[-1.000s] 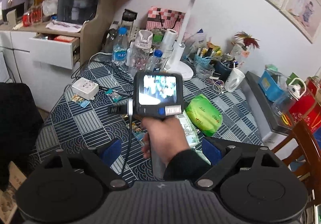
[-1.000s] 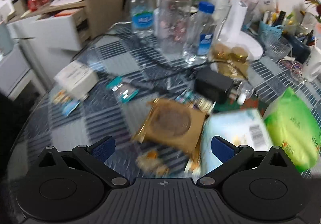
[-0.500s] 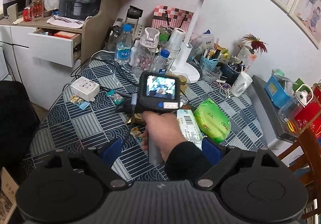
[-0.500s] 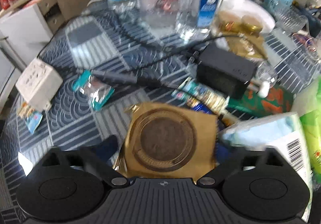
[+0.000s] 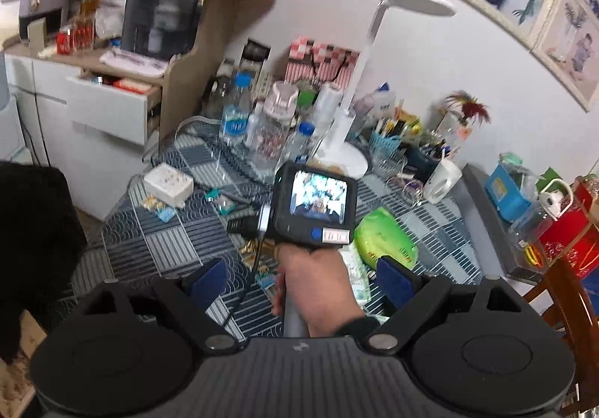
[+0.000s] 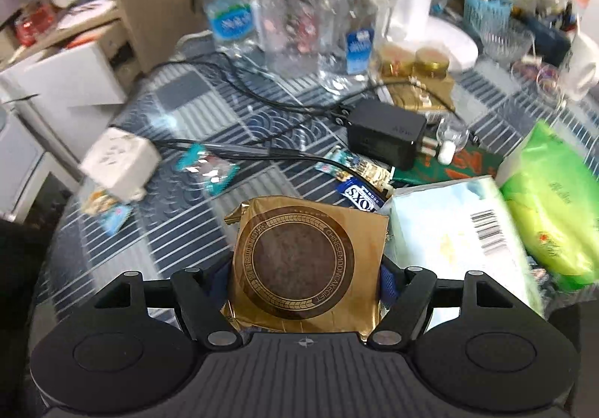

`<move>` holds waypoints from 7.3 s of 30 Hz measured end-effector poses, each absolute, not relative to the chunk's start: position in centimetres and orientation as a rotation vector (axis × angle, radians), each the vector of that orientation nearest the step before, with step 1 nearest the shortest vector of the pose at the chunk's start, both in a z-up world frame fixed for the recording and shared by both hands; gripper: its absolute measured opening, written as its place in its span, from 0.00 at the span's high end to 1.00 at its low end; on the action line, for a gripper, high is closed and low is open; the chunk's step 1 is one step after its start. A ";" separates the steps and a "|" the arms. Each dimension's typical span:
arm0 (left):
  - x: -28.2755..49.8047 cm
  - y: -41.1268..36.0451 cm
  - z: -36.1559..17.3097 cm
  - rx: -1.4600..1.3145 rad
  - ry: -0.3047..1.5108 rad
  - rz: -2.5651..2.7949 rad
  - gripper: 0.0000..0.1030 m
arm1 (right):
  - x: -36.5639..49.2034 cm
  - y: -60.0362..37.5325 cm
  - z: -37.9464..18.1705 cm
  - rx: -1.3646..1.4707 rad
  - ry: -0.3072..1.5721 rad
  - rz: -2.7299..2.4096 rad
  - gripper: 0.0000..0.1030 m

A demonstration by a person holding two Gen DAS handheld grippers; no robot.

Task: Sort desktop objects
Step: 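Lift the gold packet with the right gripper and carry it toward the box, then lower the gold packet into the box with the right gripper, then open the right gripper to release the gold packet inside the box, then withdraw the right gripper from the box toward the black lid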

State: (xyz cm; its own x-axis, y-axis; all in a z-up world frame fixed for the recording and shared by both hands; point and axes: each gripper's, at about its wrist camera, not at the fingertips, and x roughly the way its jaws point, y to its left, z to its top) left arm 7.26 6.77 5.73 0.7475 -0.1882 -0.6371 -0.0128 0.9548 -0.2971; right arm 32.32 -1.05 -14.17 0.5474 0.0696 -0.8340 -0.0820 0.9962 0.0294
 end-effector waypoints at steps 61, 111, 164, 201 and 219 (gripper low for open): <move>-29.0 -0.4 9.7 -0.035 0.474 -0.272 0.00 | -13.7 -9.5 -5.0 0.035 0.807 -0.027 0.30; -30.8 -2.6 9.9 -0.028 0.484 -0.335 0.00 | -15.4 -11.3 -8.4 0.028 0.863 -0.048 0.29; -29.7 -2.6 9.0 -0.025 0.494 -0.344 0.00 | -14.7 -10.9 -8.0 -0.047 0.797 -0.070 0.00; -28.3 -3.1 9.6 -0.040 0.485 -0.336 0.00 | -13.8 -10.8 -6.9 -0.059 0.787 -0.073 0.00; -25.6 -1.0 11.6 -0.083 0.420 -0.290 0.00 | -11.3 -9.9 -2.8 -0.062 0.707 -0.078 0.00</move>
